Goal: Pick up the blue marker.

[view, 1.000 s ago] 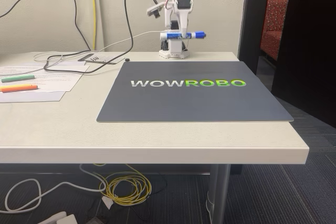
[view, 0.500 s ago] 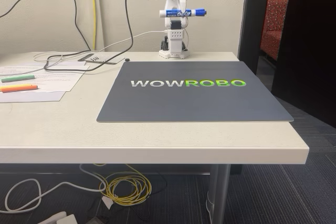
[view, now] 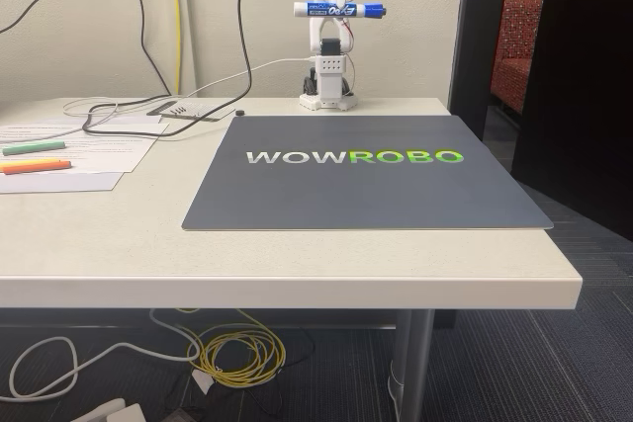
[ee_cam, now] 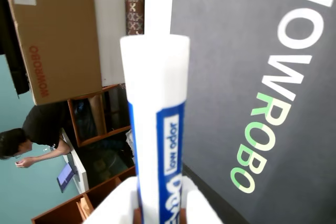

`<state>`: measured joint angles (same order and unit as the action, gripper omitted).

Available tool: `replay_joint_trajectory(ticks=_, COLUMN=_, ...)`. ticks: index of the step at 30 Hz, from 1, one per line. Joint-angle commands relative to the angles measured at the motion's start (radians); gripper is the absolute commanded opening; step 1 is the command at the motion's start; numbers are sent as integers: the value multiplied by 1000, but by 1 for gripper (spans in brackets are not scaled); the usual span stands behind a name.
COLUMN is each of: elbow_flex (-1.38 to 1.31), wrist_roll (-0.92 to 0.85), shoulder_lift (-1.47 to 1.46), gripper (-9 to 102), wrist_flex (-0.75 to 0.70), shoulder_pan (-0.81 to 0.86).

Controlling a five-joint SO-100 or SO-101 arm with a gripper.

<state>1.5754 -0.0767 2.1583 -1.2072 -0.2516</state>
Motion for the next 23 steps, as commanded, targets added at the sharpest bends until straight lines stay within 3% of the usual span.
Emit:
replay_joint_trajectory(ticks=1, elbow_flex=-6, wrist_roll=-60, shoulder_lift=34, gripper=4, wrist_flex=21, shoulder_pan=-6)
replay_joint_trajectory(ticks=23, elbow_flex=-6, wrist_roll=-28, shoulder_lift=20, gripper=4, wrist_flex=29, shoulder_pan=-6)
